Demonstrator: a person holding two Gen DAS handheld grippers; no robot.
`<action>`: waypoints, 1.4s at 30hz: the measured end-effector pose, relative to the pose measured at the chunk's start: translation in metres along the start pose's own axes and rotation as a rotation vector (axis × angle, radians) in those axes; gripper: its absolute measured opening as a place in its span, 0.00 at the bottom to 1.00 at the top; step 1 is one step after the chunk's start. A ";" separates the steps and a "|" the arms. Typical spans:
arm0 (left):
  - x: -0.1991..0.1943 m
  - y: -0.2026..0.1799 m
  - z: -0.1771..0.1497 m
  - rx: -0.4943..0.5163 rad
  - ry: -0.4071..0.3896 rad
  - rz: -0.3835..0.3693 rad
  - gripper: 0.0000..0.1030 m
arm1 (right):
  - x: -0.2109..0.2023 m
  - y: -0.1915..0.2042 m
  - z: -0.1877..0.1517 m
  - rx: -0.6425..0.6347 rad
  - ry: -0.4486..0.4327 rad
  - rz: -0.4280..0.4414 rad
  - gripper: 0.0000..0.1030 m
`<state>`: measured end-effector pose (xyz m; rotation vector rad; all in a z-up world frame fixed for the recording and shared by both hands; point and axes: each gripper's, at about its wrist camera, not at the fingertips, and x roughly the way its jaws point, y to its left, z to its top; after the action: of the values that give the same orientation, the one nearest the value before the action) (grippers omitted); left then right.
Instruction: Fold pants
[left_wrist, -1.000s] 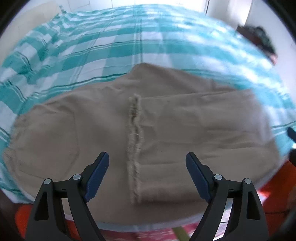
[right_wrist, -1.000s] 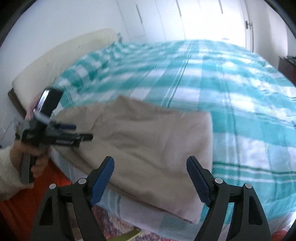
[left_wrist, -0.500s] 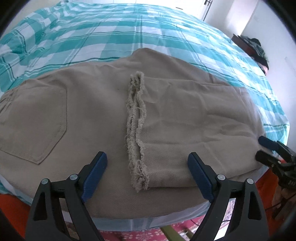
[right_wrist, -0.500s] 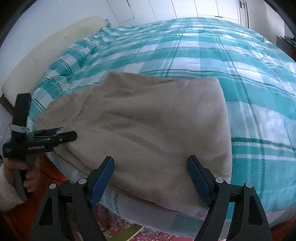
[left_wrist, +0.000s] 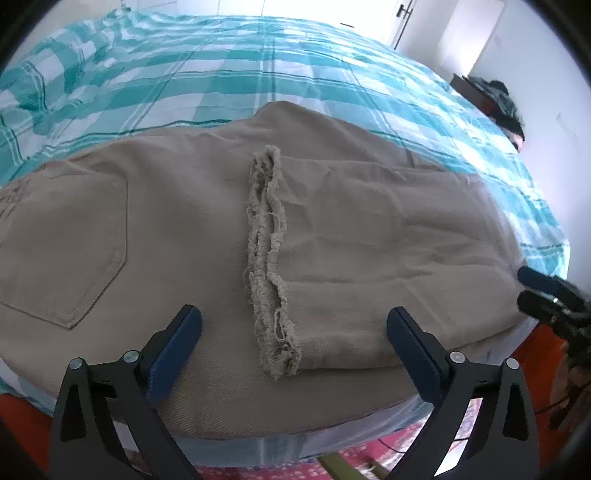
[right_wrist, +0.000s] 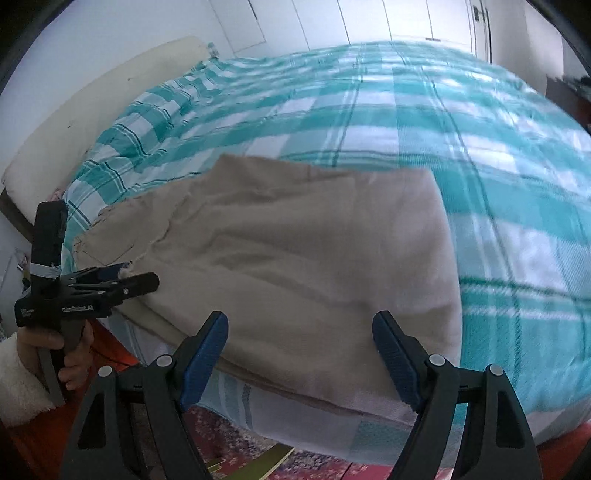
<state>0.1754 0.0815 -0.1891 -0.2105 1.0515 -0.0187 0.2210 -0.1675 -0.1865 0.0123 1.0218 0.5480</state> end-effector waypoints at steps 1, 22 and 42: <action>0.000 0.001 0.000 -0.003 -0.002 0.002 0.99 | 0.001 -0.001 0.001 -0.002 -0.003 0.000 0.78; -0.062 0.028 0.021 -0.054 -0.041 -0.045 0.99 | -0.022 -0.003 0.004 -0.036 -0.111 -0.084 0.78; -0.127 0.238 -0.037 -0.756 -0.172 -0.138 0.98 | -0.009 -0.009 0.004 -0.004 -0.080 -0.027 0.78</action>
<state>0.0603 0.3231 -0.1411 -0.9524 0.8305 0.2719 0.2246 -0.1781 -0.1794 0.0170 0.9422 0.5210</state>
